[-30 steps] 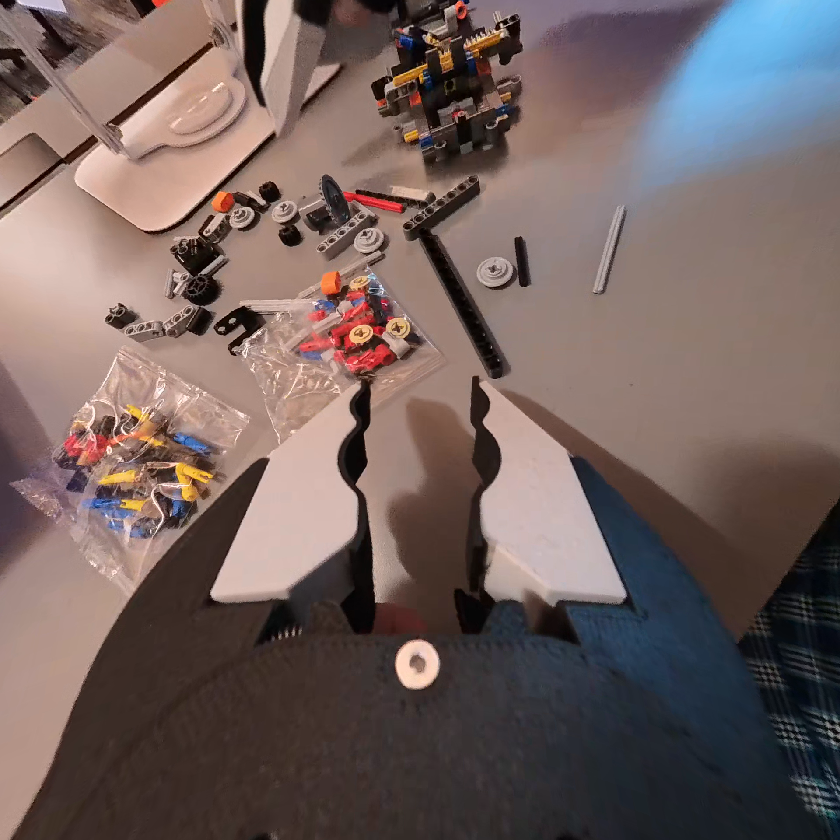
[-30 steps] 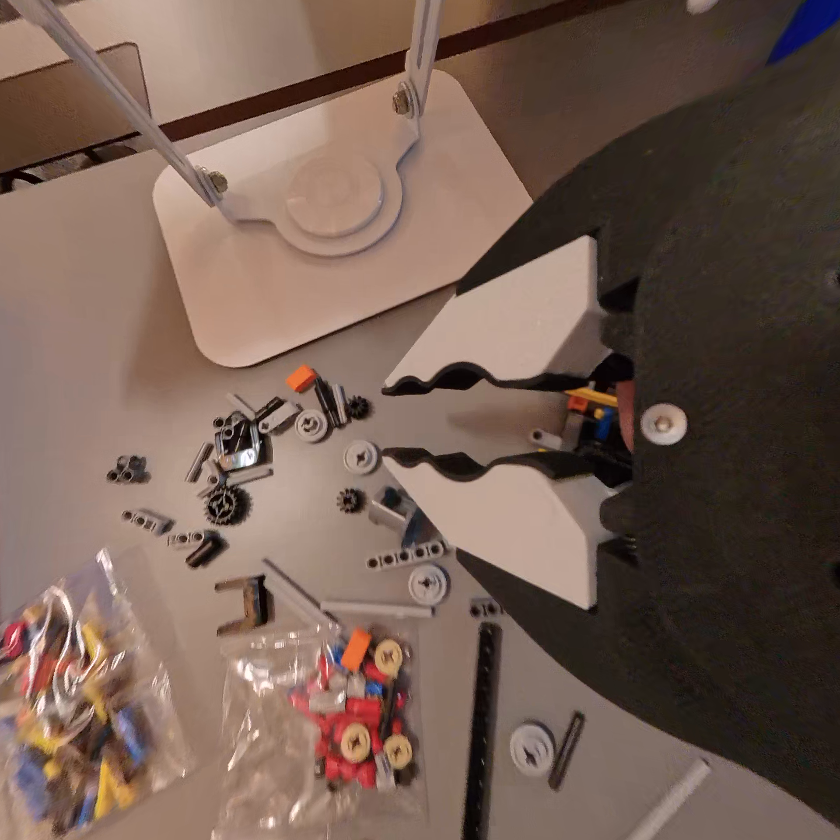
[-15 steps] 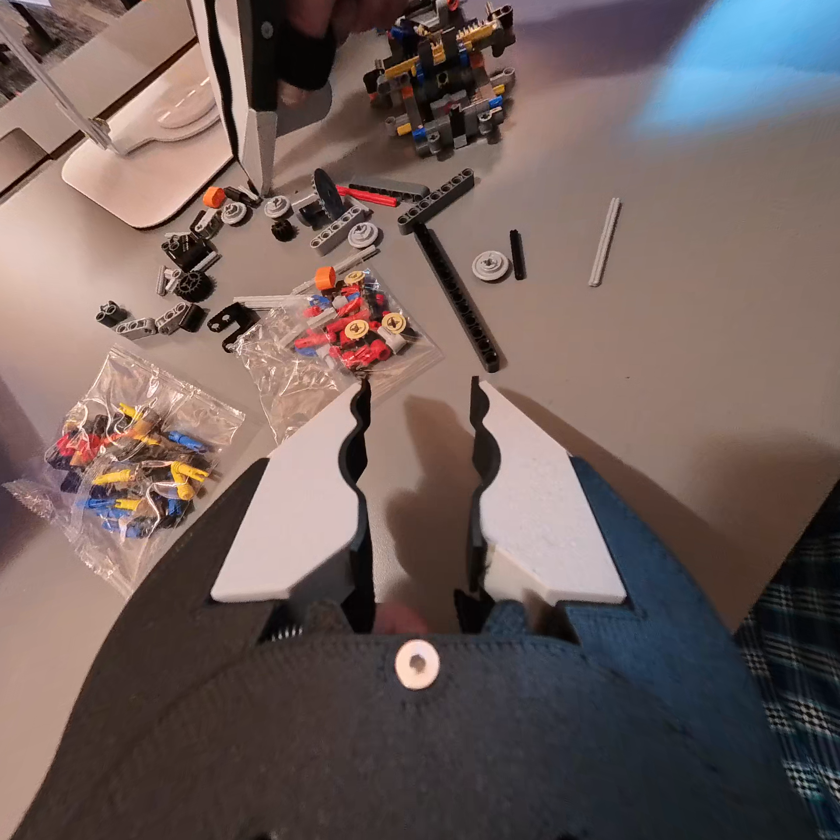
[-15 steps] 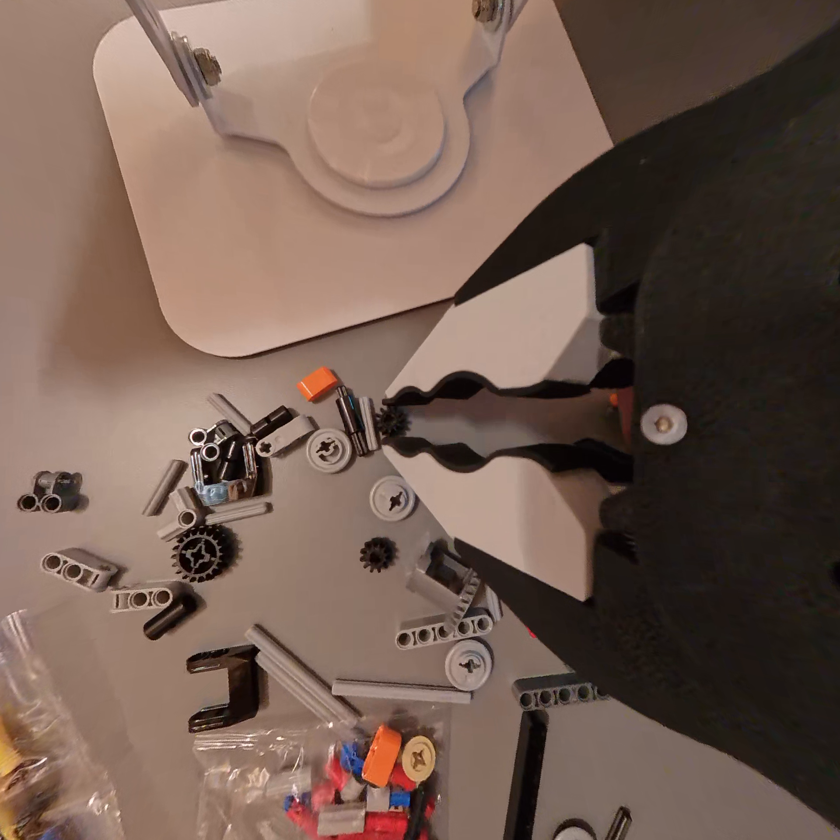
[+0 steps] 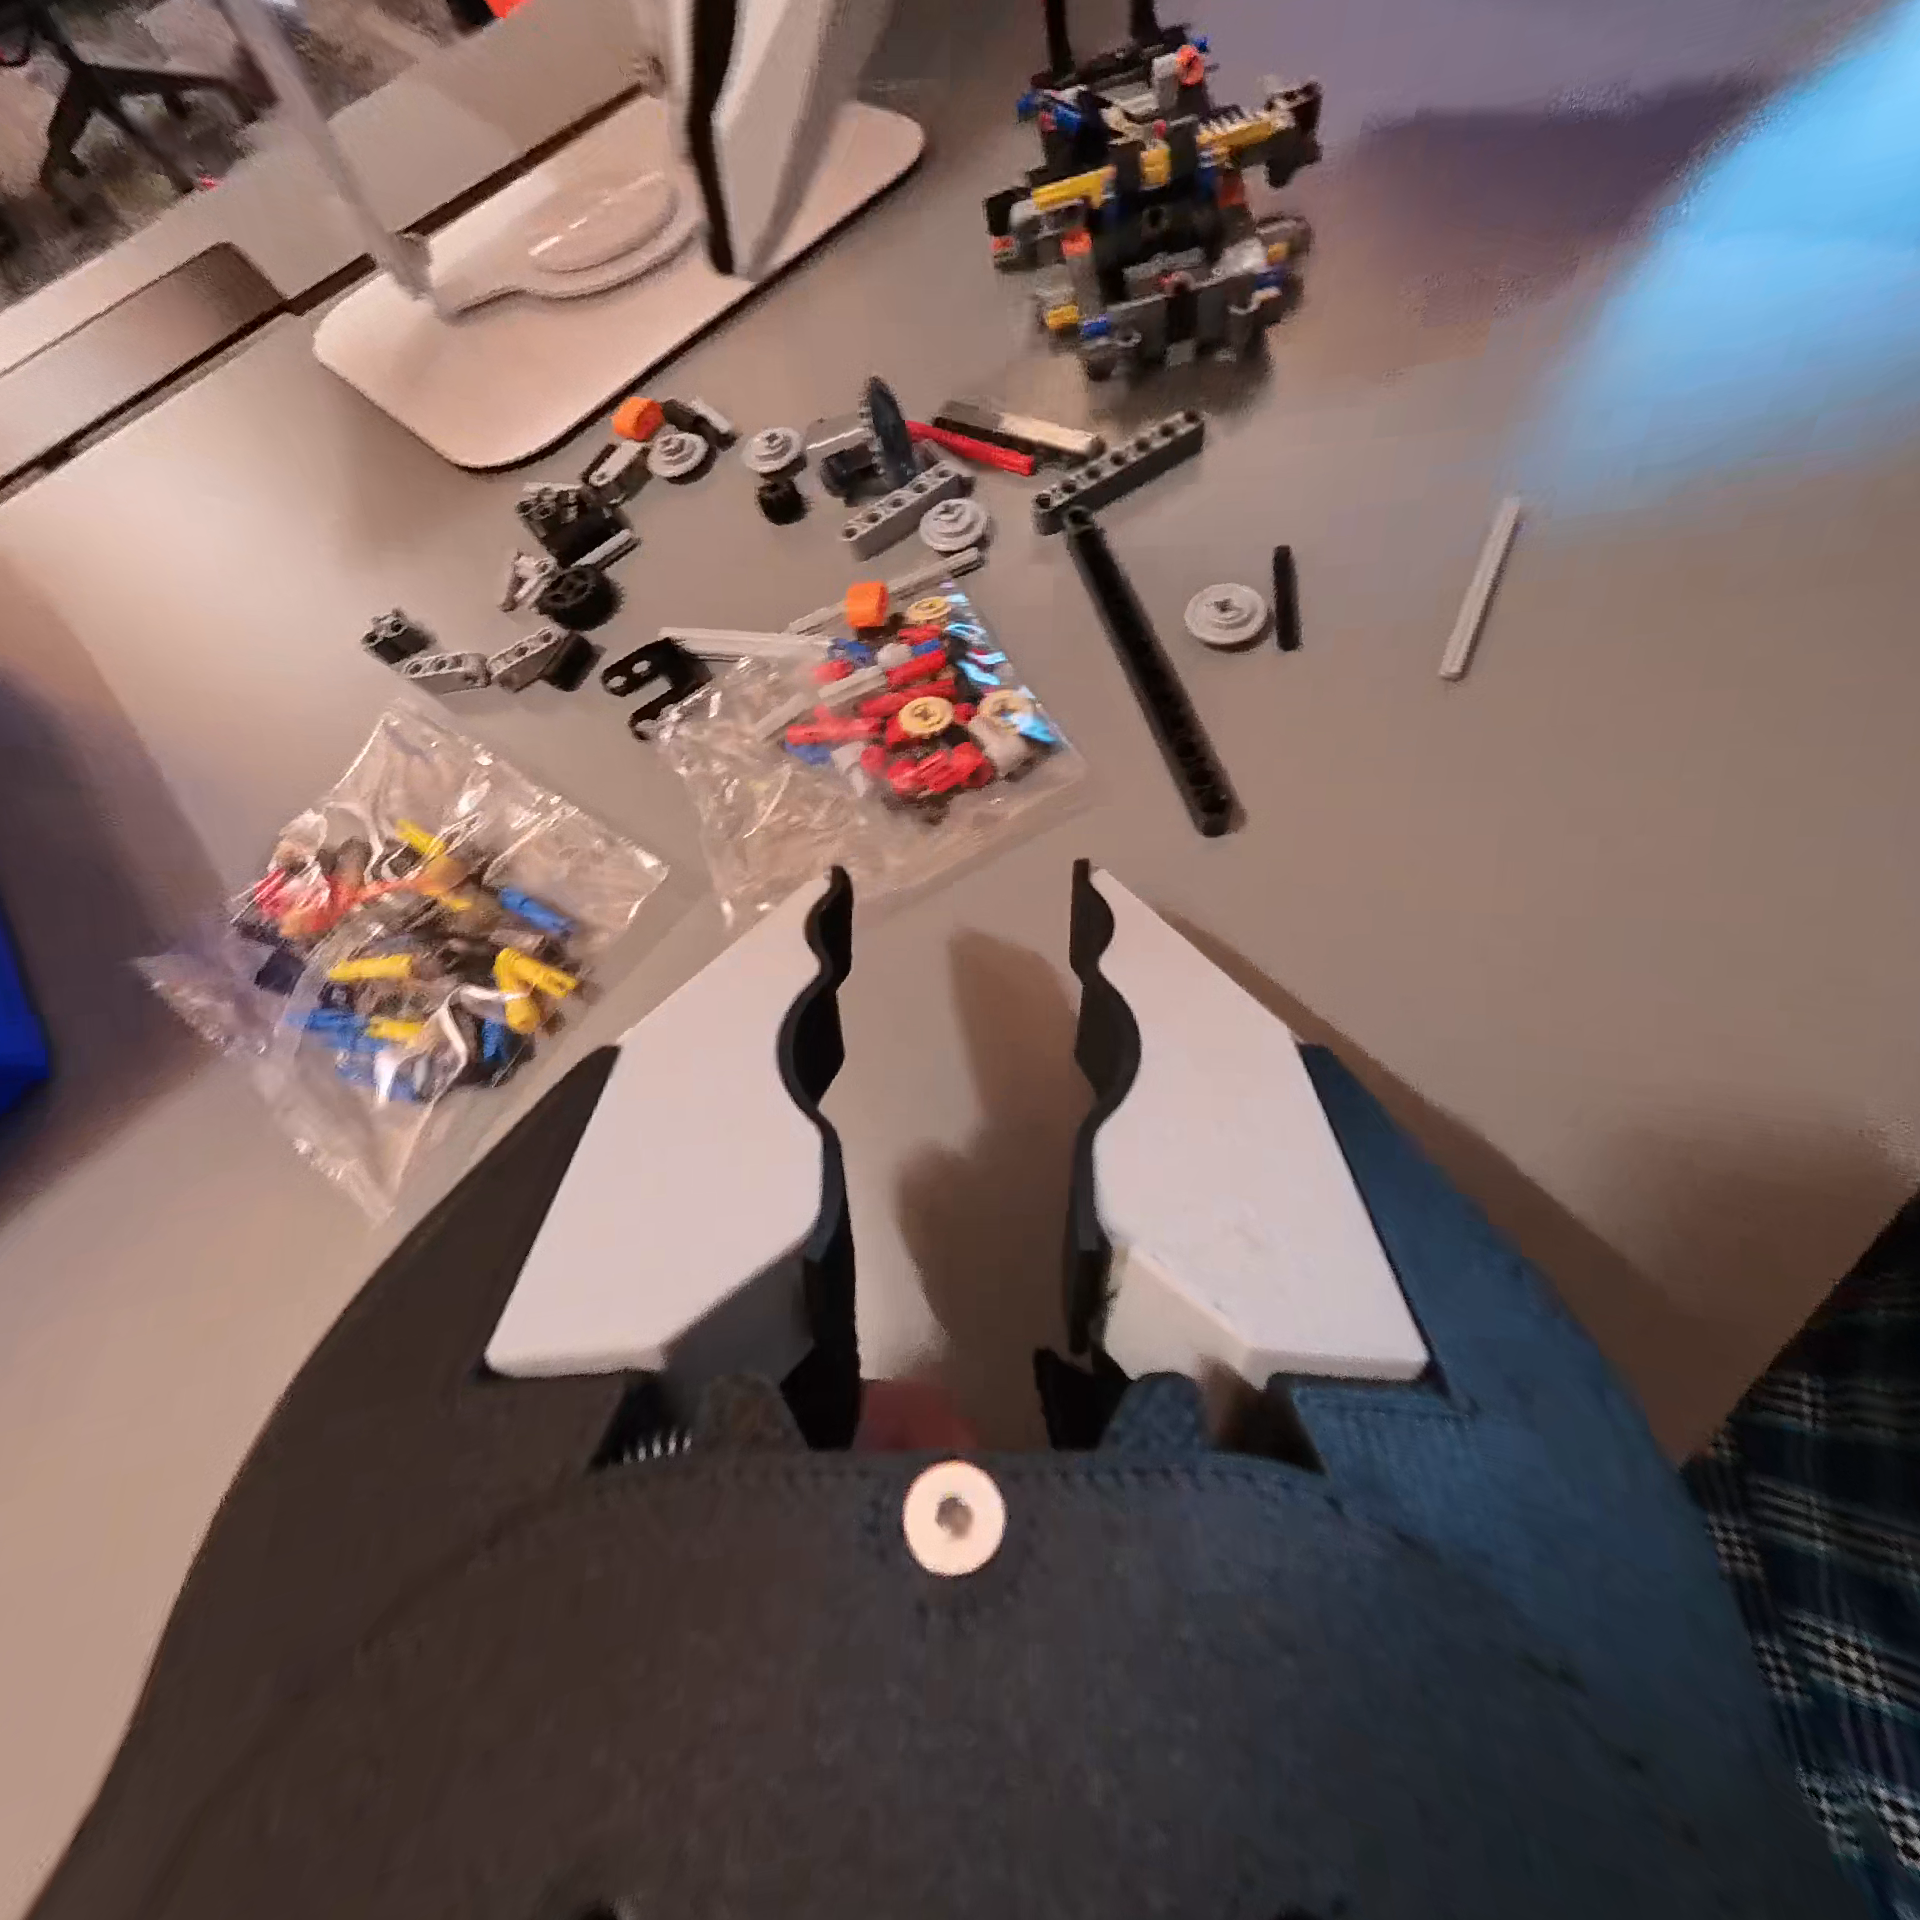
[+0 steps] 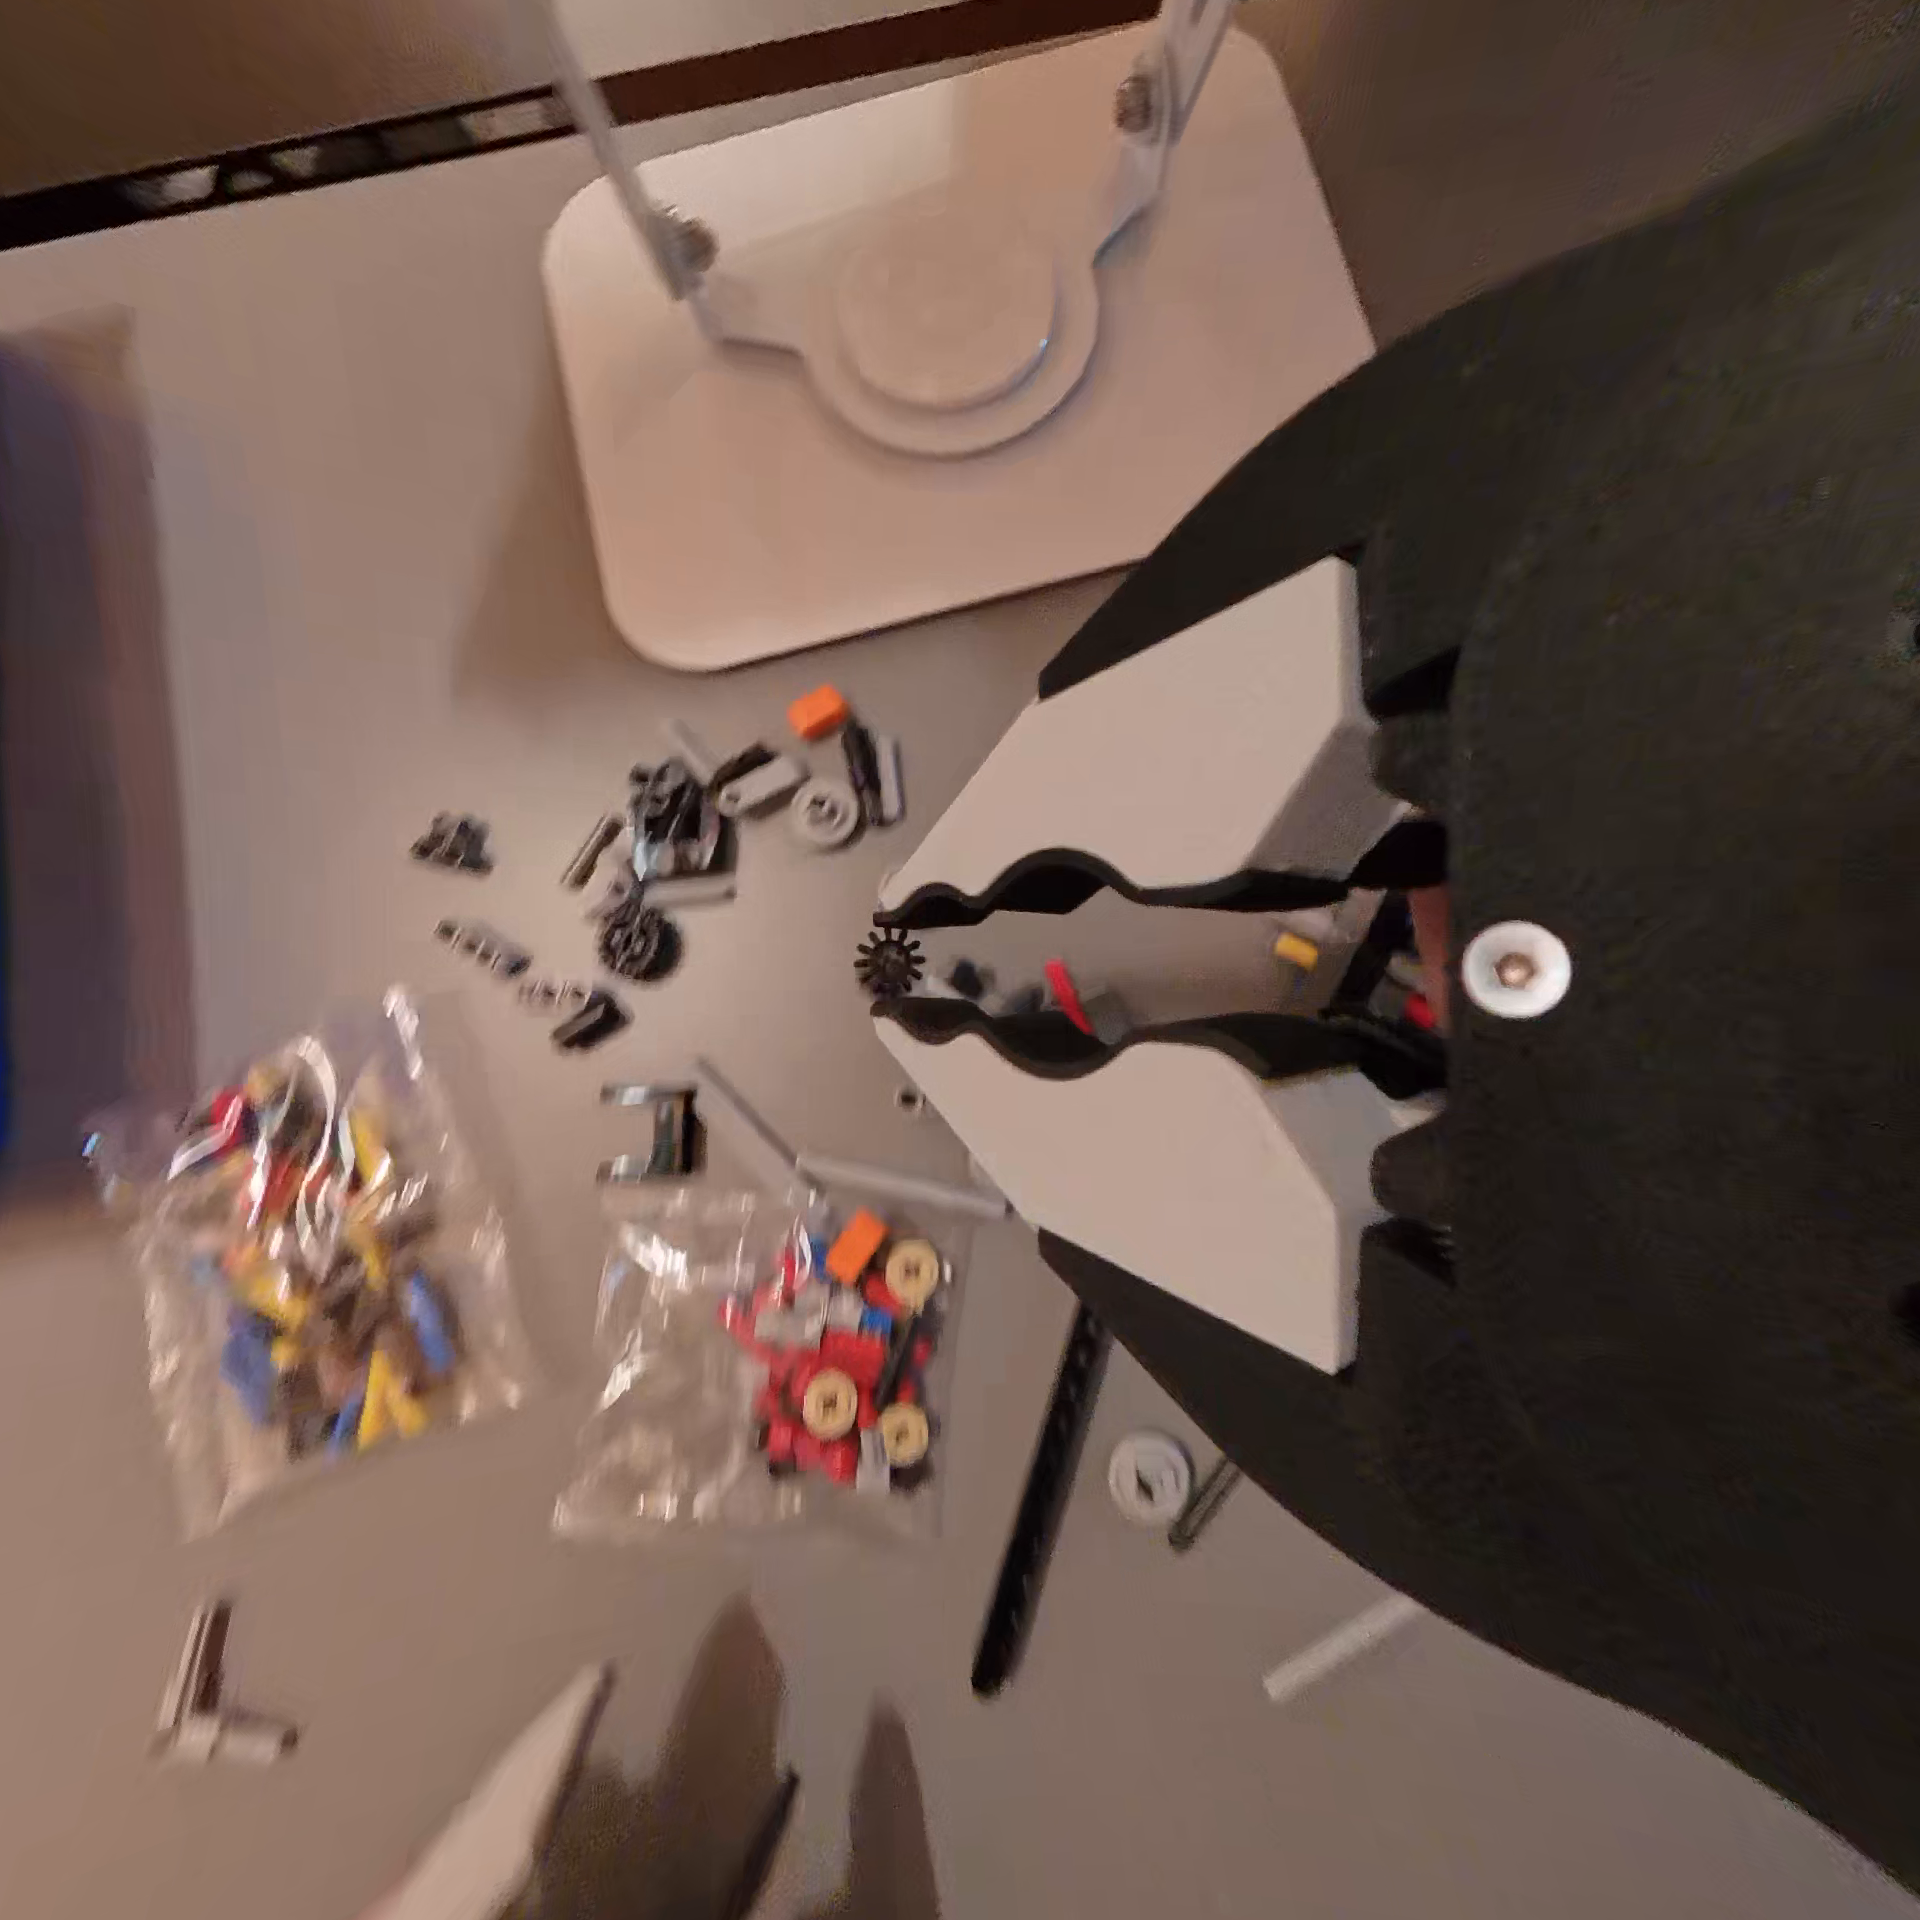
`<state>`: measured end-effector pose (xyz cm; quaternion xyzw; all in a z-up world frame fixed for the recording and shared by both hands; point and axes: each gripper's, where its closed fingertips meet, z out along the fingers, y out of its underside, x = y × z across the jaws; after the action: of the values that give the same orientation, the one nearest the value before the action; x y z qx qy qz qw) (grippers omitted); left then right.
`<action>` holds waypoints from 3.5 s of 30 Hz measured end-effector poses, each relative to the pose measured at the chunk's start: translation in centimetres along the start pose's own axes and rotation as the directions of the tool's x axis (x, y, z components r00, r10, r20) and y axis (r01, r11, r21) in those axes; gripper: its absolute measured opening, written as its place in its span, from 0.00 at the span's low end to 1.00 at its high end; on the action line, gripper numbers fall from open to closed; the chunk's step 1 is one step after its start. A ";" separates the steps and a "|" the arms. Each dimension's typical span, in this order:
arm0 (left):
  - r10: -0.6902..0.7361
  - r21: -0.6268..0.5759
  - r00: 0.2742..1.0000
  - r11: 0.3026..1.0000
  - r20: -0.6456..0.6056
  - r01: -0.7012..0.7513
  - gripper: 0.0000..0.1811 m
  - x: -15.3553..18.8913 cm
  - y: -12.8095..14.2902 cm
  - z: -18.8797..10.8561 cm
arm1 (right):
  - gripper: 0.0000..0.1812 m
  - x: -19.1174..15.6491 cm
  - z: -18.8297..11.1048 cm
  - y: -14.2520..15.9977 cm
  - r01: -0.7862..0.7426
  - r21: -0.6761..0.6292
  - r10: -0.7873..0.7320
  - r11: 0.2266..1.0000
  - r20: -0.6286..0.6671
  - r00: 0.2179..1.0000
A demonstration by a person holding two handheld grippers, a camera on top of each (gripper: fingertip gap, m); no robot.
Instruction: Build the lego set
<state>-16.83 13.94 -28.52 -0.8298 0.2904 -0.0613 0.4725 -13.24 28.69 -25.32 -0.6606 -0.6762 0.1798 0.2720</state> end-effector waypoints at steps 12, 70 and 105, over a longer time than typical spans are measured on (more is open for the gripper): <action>-0.120 0.126 0.968 0.988 0.218 0.094 0.20 -5.2 0.0 -3.9 | 0.06 -14.9 1.2 -4.6 0.232 0.087 -0.247 0.969 0.264 0.932; -0.082 0.143 0.966 0.989 0.246 0.048 0.19 -5.0 -0.5 -3.0 | 0.06 -18.7 2.0 0.9 0.169 0.036 -0.173 0.985 0.270 0.947; -0.116 0.131 0.912 0.989 0.393 0.070 0.20 -10.7 1.6 -7.6 | 0.06 -19.1 1.4 0.3 0.132 0.084 -0.148 0.988 0.243 0.959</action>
<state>-29.17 13.47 -23.83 -0.8095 0.1440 0.0704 0.5648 -14.23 9.96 -29.05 -0.5739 -0.7436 0.2638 0.2191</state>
